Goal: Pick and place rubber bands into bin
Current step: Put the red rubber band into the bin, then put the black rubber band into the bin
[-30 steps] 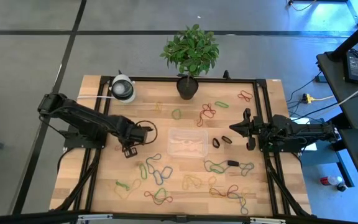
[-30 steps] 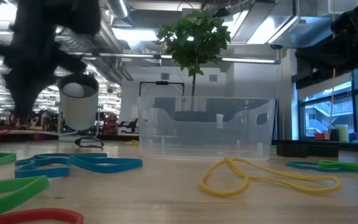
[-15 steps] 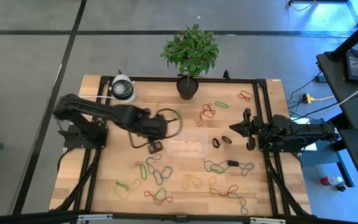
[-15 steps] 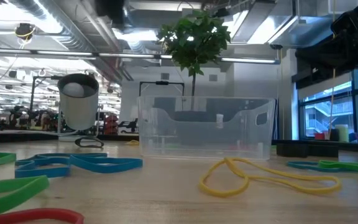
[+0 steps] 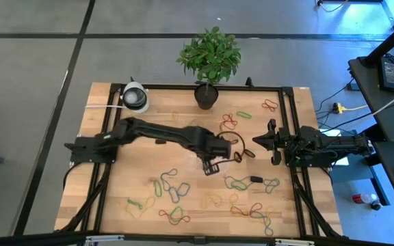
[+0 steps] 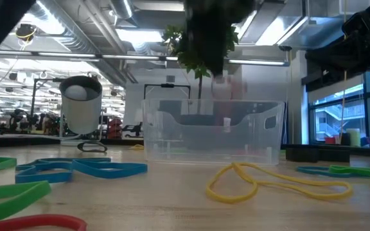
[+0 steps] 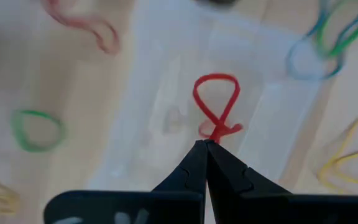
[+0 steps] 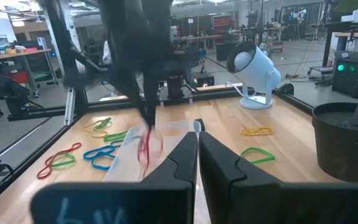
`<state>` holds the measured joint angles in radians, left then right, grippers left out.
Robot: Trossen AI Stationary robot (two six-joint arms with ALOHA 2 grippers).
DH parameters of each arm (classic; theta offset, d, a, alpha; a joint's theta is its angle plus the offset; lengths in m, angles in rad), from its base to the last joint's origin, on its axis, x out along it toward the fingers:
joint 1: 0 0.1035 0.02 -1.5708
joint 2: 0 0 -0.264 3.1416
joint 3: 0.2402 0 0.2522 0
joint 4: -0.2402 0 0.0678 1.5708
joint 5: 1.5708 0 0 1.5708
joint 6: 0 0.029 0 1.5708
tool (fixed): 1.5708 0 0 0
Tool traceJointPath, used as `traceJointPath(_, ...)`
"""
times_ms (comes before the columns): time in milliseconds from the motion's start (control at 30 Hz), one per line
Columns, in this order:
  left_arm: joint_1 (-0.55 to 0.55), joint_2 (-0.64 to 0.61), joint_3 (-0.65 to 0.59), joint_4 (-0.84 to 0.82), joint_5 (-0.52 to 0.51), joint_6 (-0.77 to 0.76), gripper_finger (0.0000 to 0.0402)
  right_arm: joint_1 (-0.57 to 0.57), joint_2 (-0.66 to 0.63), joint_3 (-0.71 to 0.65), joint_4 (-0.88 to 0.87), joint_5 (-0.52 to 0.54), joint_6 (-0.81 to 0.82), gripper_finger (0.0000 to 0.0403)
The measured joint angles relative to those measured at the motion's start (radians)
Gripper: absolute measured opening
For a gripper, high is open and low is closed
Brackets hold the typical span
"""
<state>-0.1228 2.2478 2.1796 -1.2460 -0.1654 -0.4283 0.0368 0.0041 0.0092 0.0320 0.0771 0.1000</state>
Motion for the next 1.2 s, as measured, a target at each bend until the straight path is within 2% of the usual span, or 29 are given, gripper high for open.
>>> traceJointPath(167, 0.002, 0.107, 0.000, 0.000, 0.014, -0.043, 0.0002, 0.000, 0.000, 0.000, 0.000, 0.000, 0.000, 0.0021)
traceJointPath(267, 0.007, 0.134, 0.000, -0.001, 0.059, -0.058, 0.0006, 0.000, 0.000, 0.000, 0.000, 0.000, 0.002, 0.0021)
traceJointPath(633, 0.044, 0.072, 0.000, -0.009, 0.078, -0.093, 0.0105, 0.000, 0.000, 0.000, 0.000, 0.000, 0.001, 0.0021)
traceJointPath(800, 0.052, 0.020, 0.000, -0.012, 0.083, -0.087, 0.0128, 0.000, 0.000, 0.000, 0.000, 0.000, 0.001, 0.0021)
traceJointPath(1000, 0.062, -0.080, 0.000, -0.028, 0.132, -0.131, 0.0109, 0.000, 0.000, 0.000, 0.000, 0.000, 0.001, 0.0021)
traceJointPath(1100, 0.060, -0.147, 0.000, -0.043, 0.131, -0.150, 0.0084, 0.000, 0.000, 0.000, 0.000, 0.000, 0.000, 0.0021)
traceJointPath(1200, 0.040, -0.208, 0.000, -0.049, 0.093, -0.094, 0.0045, 0.000, 0.000, 0.000, 0.000, 0.000, 0.001, 0.0021)
